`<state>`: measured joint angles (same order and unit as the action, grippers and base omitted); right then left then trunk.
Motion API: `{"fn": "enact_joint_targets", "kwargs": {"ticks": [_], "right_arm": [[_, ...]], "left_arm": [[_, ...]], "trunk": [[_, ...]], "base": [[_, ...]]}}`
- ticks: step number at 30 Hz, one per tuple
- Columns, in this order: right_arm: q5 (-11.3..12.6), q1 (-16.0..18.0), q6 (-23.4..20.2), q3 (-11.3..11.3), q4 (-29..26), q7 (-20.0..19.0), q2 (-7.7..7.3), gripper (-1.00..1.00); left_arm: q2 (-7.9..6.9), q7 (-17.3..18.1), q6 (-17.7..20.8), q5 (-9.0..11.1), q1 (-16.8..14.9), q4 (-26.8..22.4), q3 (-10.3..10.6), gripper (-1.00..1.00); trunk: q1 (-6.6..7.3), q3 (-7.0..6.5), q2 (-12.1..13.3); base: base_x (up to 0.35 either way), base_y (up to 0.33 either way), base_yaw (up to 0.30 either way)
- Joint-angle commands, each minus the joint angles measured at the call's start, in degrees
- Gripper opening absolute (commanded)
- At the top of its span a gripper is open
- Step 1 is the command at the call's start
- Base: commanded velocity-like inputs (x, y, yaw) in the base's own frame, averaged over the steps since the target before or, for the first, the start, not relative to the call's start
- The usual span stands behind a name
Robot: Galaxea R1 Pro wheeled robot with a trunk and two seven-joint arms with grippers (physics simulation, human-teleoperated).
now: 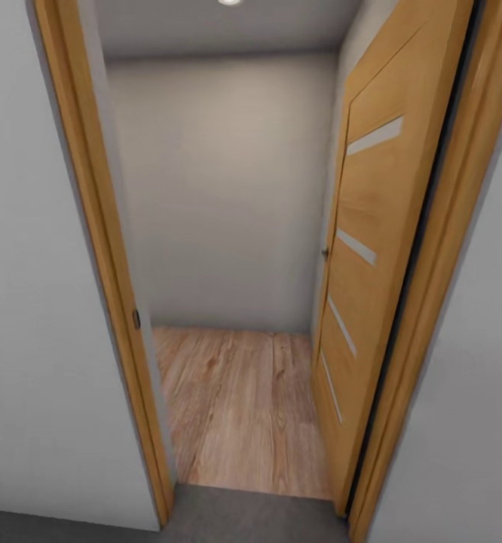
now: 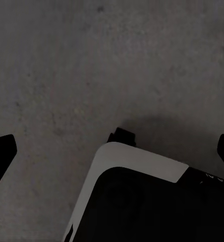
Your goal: Move the two storage containers from the living room to the garage. In the garage, place one container on the floor and stack the other container on top of it (either order is fine).
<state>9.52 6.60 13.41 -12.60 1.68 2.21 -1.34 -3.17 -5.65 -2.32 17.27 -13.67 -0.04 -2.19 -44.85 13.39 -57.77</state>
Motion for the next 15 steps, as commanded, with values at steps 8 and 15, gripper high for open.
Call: {"fn": "enact_joint_targets", "kwargs": {"ticks": [8,15], "right_arm": [[0.54,0.08,0.39,-0.49,0.17,-0.01,0.02,1.00],[0.50,0.08,0.39,-0.53,0.19,-0.01,0.06,1.00]], "left_arm": [[0.01,-0.07,-0.23,0.13,-0.04,0.04,-0.19,1.00],[0.01,-0.07,-0.23,0.13,-0.04,0.04,-0.19,1.00]], "trunk": [[-0.04,0.07,-0.05],[-0.04,0.07,-0.05]], "base": [[0.325,0.000,0.000],[0.325,0.000,0.000]]}}
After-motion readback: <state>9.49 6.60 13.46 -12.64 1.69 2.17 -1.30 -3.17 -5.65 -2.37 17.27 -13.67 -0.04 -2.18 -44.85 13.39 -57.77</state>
